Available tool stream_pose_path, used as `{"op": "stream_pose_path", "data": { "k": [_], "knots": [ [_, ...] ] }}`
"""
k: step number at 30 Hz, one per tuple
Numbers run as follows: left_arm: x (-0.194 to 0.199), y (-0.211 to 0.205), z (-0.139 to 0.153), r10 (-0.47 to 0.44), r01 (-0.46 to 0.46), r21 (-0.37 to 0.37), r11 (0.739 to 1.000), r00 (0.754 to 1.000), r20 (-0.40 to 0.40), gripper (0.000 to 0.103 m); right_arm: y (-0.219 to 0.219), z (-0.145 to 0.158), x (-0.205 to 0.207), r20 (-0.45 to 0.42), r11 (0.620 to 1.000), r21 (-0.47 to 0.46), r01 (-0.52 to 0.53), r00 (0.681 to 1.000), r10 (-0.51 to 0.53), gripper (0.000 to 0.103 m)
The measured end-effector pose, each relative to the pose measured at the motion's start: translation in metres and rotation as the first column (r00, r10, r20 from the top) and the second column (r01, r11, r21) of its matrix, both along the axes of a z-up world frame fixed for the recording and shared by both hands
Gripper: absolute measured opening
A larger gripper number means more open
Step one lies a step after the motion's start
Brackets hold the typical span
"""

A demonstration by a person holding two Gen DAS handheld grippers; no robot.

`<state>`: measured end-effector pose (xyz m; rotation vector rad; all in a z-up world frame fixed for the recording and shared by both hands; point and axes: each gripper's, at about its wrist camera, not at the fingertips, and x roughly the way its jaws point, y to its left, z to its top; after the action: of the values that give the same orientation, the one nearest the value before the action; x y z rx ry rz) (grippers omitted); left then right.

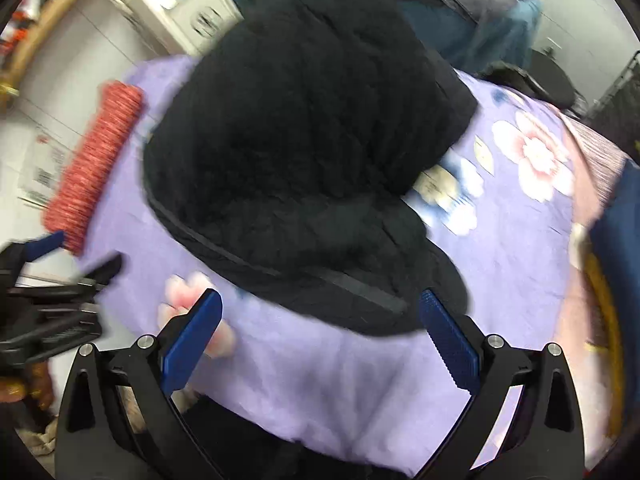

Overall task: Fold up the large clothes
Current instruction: 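Grasp the jacket edge with the right gripper while the left gripper grasps another edge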

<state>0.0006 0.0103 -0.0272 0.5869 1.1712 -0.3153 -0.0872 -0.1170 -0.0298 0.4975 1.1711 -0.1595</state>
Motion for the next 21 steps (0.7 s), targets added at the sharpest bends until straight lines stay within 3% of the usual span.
{"op": "stream_pose_path", "data": {
  "k": [2, 5, 8, 11, 15, 17, 21],
  "knots": [
    [-0.001, 0.004, -0.016, 0.004, -0.004, 0.066, 0.998, 1.0, -0.001, 0.097, -0.002, 0.0, -0.003, 0.06, 1.0, 0.011, 0.007, 0.998, -0.007, 0.097],
    [0.001, 0.021, -0.038, 0.041, -0.035, 0.097, 0.995, 0.997, -0.062, 0.097, -0.011, -0.012, -0.004, 0.063, 0.999, 0.018, -0.029, 0.998, 0.028, 0.097],
    [0.005, 0.046, -0.052, 0.105, -0.094, 0.114, 0.989, 0.99, -0.099, 0.097, -0.033, -0.016, -0.001, 0.043, 0.993, -0.101, -0.067, 0.997, 0.072, 0.097],
    [0.008, 0.079, -0.059, 0.171, -0.159, 0.114, 0.981, 0.98, -0.105, 0.097, -0.066, -0.009, 0.01, 0.085, 0.981, -0.177, -0.076, 0.992, 0.093, 0.097],
    [0.003, 0.114, -0.063, 0.247, -0.243, 0.044, 0.969, 0.96, -0.132, 0.097, -0.093, 0.009, 0.049, 0.134, 0.943, -0.301, -0.142, 0.973, 0.189, 0.097],
    [-0.004, 0.124, -0.062, 0.26, -0.264, -0.009, 0.965, 0.956, -0.137, 0.097, -0.093, 0.013, 0.073, 0.133, 0.908, -0.364, -0.206, 0.954, 0.269, 0.097],
    [-0.025, 0.125, -0.061, 0.255, -0.266, -0.075, 0.961, 0.959, -0.125, 0.097, -0.074, 0.013, 0.104, 0.12, 0.851, -0.406, -0.332, 0.904, 0.41, 0.097]
  ]
}}
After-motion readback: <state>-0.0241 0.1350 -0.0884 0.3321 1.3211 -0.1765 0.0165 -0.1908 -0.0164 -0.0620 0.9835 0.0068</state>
